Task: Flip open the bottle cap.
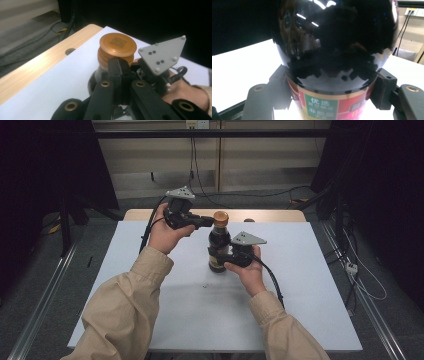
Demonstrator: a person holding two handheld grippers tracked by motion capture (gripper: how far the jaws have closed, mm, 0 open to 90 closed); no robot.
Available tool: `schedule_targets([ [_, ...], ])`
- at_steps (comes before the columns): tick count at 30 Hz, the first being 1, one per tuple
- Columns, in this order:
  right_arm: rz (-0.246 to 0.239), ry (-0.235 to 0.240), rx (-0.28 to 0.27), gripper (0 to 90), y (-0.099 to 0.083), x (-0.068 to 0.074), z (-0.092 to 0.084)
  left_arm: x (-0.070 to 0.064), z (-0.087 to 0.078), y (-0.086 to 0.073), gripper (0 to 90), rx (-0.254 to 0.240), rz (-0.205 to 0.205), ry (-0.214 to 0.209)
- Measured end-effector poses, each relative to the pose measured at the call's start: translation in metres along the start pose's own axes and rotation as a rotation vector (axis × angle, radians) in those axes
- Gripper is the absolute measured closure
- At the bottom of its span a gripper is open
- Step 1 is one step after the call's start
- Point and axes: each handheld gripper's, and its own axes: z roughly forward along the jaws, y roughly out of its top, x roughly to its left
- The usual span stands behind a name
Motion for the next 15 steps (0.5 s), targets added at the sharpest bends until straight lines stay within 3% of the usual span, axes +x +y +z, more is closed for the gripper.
schedule_targets([
  [8,0.011,-0.002,0.004,31.6,0.0003,-0.0010,-0.0005,-0.0037,0.0019,0.0044,90.0,0.022,0.038,0.030],
  [15,0.011,-0.001,0.002,31.7,-0.0003,-0.0010,-0.0005,-0.0038,0.0025,0.0057,90.0,0.024,0.027,0.027],
])
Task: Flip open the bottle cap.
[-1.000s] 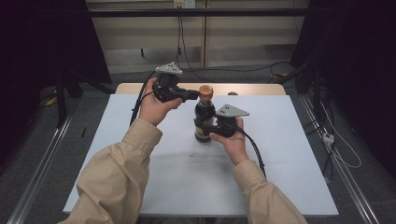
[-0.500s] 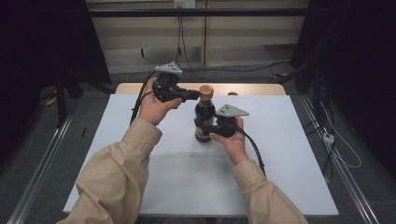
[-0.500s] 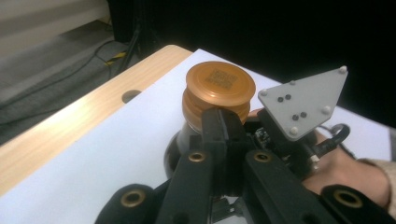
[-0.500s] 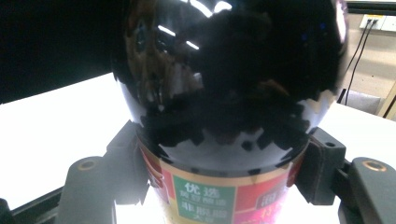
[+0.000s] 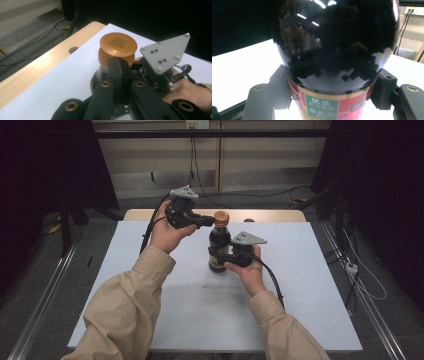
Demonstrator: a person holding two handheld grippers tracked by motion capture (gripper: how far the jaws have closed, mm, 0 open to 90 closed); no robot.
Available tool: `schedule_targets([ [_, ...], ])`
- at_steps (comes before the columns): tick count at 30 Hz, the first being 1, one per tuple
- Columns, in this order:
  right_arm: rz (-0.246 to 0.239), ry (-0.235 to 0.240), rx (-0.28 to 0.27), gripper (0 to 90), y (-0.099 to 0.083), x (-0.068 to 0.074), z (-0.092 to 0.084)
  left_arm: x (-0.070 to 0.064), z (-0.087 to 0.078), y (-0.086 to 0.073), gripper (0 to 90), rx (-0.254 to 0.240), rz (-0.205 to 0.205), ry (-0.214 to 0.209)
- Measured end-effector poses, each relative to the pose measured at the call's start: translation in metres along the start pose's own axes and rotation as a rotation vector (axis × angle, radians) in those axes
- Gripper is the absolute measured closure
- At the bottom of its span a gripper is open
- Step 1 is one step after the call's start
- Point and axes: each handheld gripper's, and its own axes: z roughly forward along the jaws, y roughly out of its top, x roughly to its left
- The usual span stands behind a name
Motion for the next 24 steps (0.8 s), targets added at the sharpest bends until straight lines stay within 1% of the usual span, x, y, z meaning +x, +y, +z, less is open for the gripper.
schedule_targets([
  [2,0.002,0.005,0.001,31.7,0.000,-0.001,0.000,-0.001,0.001,0.001,90.0,0.002,0.006,0.001],
  [4,0.006,0.005,0.002,31.8,0.000,-0.002,-0.001,-0.001,0.003,0.001,90.0,-0.006,-0.011,-0.008],
  [5,0.011,0.004,-0.001,31.8,0.000,-0.002,-0.001,-0.001,0.004,0.002,90.0,-0.003,-0.007,-0.008],
  [6,0.014,0.005,0.000,31.8,0.000,-0.003,-0.002,-0.002,0.005,0.003,90.0,-0.007,0.006,-0.003],
  [8,0.020,0.006,0.001,31.8,0.000,-0.004,-0.002,-0.003,0.007,0.005,90.0,-0.002,0.000,-0.007],
  [9,0.022,0.006,-0.001,31.9,0.000,-0.004,-0.003,-0.004,0.007,0.006,90.0,0.003,0.009,-0.009],
  [13,0.027,0.007,-0.002,31.9,-0.001,-0.005,-0.004,-0.004,0.009,0.008,90.0,0.005,-0.011,-0.021],
  [15,0.029,0.005,0.000,32.0,0.000,-0.005,-0.004,-0.004,0.010,0.008,90.0,0.003,-0.004,-0.016],
  [17,0.030,0.004,-0.003,32.1,-0.001,-0.005,-0.004,-0.003,0.010,0.007,90.0,-0.006,-0.011,-0.017],
  [20,0.032,-0.002,-0.006,32.1,-0.001,-0.005,-0.003,-0.005,0.010,0.009,90.0,0.003,0.009,0.007],
  [21,0.032,-0.002,-0.005,32.1,-0.001,-0.006,-0.003,-0.005,0.010,0.009,90.0,0.003,0.003,0.013],
  [23,0.031,-0.005,-0.001,32.2,0.000,-0.005,-0.003,-0.005,0.009,0.009,90.0,0.006,0.011,0.011],
  [24,0.029,-0.003,-0.003,32.2,0.000,-0.005,-0.003,-0.004,0.004,0.009,90.0,-0.110,-0.031,-0.035],
])
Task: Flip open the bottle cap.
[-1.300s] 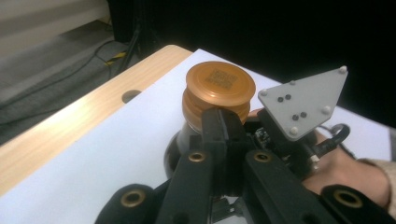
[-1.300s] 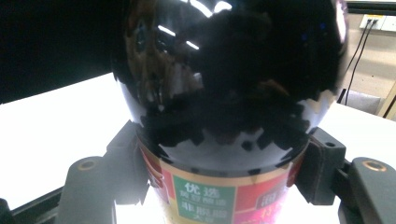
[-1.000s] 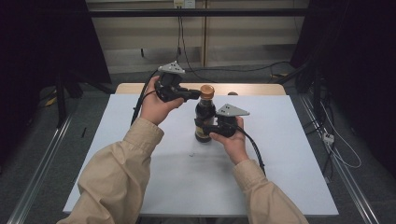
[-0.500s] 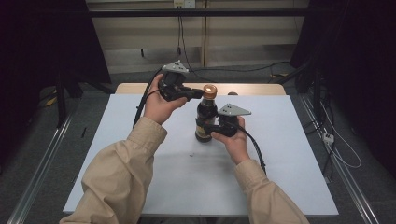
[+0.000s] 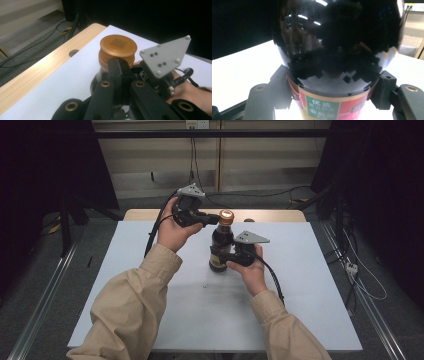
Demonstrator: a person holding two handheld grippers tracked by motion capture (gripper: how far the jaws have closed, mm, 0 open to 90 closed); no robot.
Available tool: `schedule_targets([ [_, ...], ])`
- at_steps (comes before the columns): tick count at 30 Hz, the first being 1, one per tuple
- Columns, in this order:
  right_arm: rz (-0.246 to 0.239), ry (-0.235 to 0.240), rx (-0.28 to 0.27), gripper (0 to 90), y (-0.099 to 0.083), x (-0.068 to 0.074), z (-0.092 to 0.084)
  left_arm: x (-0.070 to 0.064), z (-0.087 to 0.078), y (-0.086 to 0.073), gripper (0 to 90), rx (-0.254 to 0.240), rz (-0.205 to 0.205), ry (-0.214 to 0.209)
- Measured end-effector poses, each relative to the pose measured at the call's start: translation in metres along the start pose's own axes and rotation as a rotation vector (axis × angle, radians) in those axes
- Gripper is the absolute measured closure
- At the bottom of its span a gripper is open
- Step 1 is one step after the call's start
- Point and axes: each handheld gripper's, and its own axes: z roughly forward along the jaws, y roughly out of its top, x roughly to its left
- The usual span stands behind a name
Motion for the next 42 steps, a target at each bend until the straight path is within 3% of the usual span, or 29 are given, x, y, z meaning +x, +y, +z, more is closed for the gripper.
schedule_targets([
  [1,-0.012,0.009,0.006,32.2,0.000,0.000,0.000,-0.003,-0.006,0.008,90.0,-0.069,-0.001,-0.019],
  [2,-0.045,0.013,0.017,32.1,0.001,0.004,0.002,-0.010,-0.007,0.020,90.0,-0.034,0.041,-0.001],
  [3,-0.110,0.012,0.028,31.9,0.003,0.013,0.006,-0.017,-0.004,0.029,90.0,0.003,0.070,0.031],
  [4,-0.161,0.003,0.049,31.6,0.007,0.022,0.010,-0.022,-0.003,0.036,90.0,0.008,0.065,0.034],
  [6,-0.205,-0.010,0.089,31.4,0.013,0.032,0.017,-0.028,-0.004,0.044,90.0,0.027,0.074,0.049],
  [11,-0.128,0.000,0.075,31.6,0.010,0.017,0.010,-0.020,-0.019,0.040,90.0,0.050,0.055,0.067],
  [15,-0.084,0.003,0.059,31.6,0.007,0.011,0.006,-0.014,-0.026,0.033,90.0,0.039,0.037,0.051],
  [26,-0.068,0.004,0.049,31.5,0.005,0.008,0.004,-0.007,-0.032,0.014,90.0,0.057,0.028,0.046],
  [33,-0.068,0.006,0.046,31.4,0.005,0.008,0.005,0.003,-0.030,-0.005,90.0,0.062,-0.003,0.044],
  [42,-0.063,0.007,0.046,31.2,0.005,0.008,0.004,0.006,-0.028,-0.012,90.0,0.079,-0.006,0.052],
])
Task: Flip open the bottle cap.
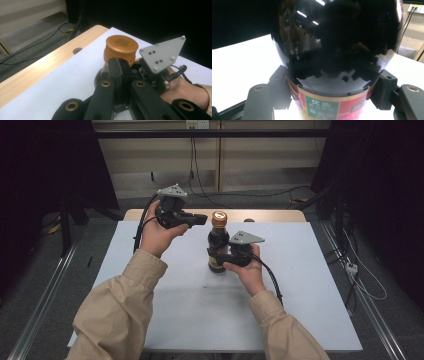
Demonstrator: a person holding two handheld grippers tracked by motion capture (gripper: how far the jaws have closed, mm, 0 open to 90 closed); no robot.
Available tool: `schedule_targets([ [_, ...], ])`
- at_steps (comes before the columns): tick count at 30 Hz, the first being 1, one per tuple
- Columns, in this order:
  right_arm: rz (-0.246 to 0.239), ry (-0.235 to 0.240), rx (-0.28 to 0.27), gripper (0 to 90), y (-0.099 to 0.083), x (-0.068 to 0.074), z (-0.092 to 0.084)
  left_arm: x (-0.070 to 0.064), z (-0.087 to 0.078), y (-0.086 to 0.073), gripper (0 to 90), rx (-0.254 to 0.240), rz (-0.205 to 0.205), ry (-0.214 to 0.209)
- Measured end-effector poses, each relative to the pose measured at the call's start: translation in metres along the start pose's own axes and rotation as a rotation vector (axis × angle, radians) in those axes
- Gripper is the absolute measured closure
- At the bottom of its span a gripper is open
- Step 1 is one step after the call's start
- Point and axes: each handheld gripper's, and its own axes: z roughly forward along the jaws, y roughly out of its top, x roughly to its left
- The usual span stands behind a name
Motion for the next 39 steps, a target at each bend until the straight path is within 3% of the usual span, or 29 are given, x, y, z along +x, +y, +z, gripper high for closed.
schedule_targets([
  [14,0.006,0.003,-0.008,31.0,-0.001,0.000,0.000,0.002,0.009,-0.006,90.0,0.031,-0.006,-0.007],
  [39,0.013,0.001,-0.020,30.9,-0.003,-0.001,0.000,0.000,0.019,0.002,90.0,0.045,0.005,-0.018],
])
